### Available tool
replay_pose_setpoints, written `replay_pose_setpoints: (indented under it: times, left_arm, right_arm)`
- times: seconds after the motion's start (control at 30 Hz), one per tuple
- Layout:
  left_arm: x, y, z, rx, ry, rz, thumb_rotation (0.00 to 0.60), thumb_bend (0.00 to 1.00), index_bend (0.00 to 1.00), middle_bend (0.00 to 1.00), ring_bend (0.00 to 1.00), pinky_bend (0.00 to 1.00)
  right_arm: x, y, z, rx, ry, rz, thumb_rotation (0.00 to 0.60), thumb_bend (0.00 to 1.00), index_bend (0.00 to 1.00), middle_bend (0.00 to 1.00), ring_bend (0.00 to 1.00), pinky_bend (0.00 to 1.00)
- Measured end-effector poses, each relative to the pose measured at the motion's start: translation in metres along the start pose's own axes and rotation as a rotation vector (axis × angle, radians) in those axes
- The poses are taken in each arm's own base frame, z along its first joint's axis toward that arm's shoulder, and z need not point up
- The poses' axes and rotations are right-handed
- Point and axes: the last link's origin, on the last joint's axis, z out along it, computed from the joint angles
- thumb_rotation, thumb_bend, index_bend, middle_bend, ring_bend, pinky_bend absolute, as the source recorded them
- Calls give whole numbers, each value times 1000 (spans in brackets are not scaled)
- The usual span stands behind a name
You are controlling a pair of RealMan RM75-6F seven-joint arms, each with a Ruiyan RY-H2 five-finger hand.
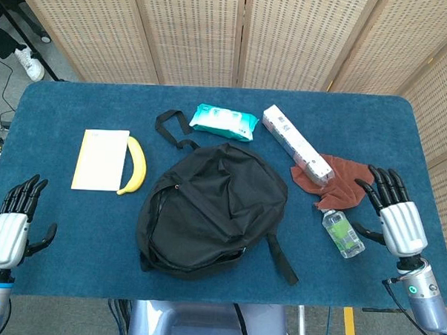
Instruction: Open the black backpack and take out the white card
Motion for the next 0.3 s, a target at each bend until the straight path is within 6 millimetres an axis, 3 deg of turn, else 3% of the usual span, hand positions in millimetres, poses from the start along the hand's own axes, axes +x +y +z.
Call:
replay_pose_setpoints:
  times: [0.3]
  left_arm:
    - [-5,-1,-5,-9,0,-10,600,402,0,0,0,63]
  right_arm:
    - [-9,6,-19,-83,-1,46,600,0,157,0,0,23]
